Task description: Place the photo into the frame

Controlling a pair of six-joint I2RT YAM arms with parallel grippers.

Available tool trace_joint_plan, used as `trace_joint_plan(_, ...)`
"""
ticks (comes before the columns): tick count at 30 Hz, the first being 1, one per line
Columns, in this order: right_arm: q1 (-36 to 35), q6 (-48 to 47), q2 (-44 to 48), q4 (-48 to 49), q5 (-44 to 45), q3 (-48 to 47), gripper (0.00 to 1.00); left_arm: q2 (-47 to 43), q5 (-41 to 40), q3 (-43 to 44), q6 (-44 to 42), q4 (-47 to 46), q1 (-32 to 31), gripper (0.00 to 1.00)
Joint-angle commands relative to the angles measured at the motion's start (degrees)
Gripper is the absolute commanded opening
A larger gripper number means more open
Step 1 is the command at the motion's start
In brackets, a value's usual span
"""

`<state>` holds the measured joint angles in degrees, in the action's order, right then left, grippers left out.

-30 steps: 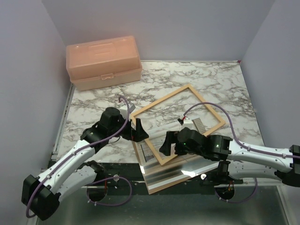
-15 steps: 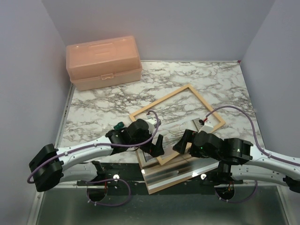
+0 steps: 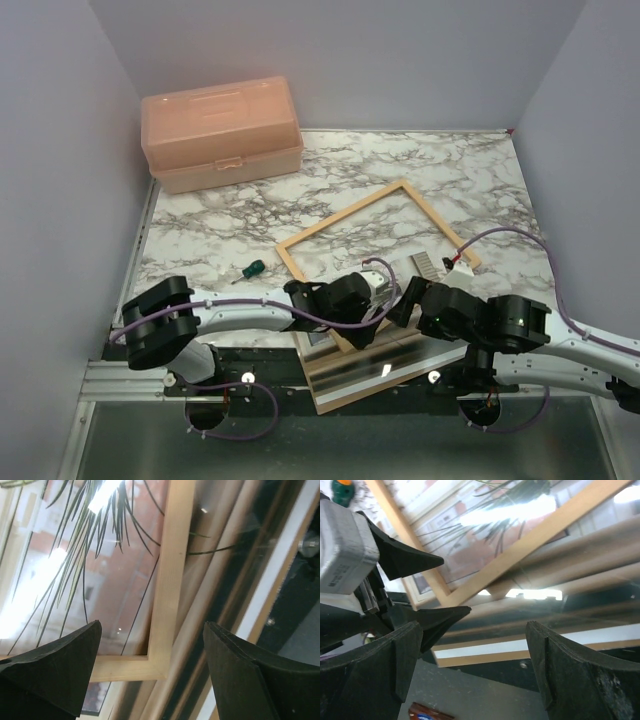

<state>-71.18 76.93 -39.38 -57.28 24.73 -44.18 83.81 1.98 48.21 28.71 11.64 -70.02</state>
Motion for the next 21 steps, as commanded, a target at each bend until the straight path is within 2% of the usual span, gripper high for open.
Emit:
trace_joint_plan(1,-0.3,3.3,1.3,-1.8,2.3,-1.5,0.93,4.6,-5.6,0.5,0.6,-0.4,-3.9,0.82)
trace_joint_plan(5,-0.4,4.6,2.8,-3.2,2.1,-1.1,0.93,7.3,-9.2,1.4,1.8,0.6,-6.9,0.73)
trace_joint_plan(6,-0.3,4.7,3.2,-3.4,2.0,-1.0,0.92,7.9,-9.9,1.7,2.1,1.1,-7.4,0.68)
trace_joint_plan(8,-0.3,4.9,3.9,-3.7,2.0,-0.8,0.92,9.2,-11.3,2.3,2.8,2.2,-8.1,0.55)
trace_joint_plan(11,-0.4,5.1,4.6,-3.8,1.7,-0.4,0.92,9.5,-13.2,2.3,4.0,3.4,-8.6,0.26)
trace_joint_plan(15,-0.3,4.7,4.8,-3.5,1.4,-0.2,0.92,6.2,-16.0,1.4,5.0,4.7,-8.6,0.01)
trace_joint_plan(21,-0.3,3.6,5.5,-0.8,1.0,0.2,0.92,-2.7,-15.2,-0.5,3.7,3.2,-7.7,0.00)
